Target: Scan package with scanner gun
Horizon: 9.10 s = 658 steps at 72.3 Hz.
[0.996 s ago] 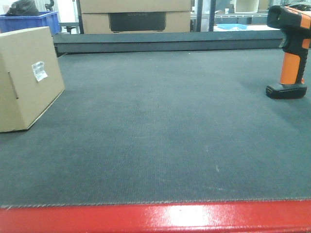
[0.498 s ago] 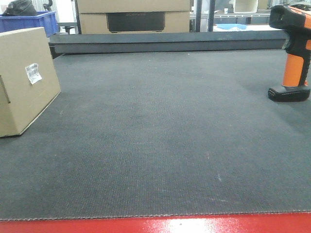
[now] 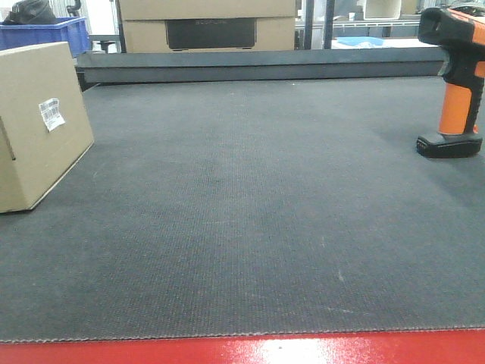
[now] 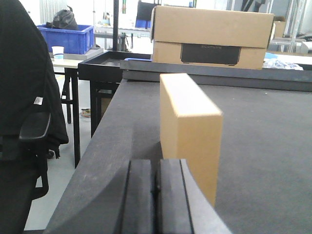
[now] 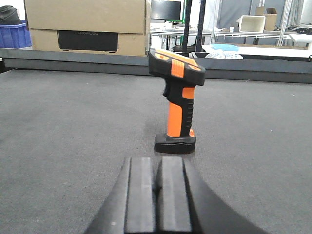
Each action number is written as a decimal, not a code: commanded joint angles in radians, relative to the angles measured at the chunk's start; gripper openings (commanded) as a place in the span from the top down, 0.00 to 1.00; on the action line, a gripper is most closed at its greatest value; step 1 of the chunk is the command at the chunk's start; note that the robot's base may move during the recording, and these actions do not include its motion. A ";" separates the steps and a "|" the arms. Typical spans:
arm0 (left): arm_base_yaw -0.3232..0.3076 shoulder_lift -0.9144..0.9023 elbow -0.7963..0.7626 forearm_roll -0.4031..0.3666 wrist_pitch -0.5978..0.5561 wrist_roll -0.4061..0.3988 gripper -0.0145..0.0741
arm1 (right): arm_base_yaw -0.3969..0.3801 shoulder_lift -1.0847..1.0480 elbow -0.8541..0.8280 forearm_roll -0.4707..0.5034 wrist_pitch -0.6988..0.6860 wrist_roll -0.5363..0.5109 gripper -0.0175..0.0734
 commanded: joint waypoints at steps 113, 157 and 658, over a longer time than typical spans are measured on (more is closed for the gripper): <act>-0.117 1.571 -1.475 -0.015 0.859 -0.133 0.86 | 0.000 -0.004 0.001 -0.005 -0.014 0.000 0.99; -0.117 1.739 -1.473 0.026 0.915 -0.159 0.18 | 0.000 -0.004 0.001 -0.005 -0.014 0.000 0.99; -0.426 1.874 -1.541 -0.395 0.752 -0.303 0.96 | -0.093 1.835 -0.877 -0.188 -0.972 0.171 0.99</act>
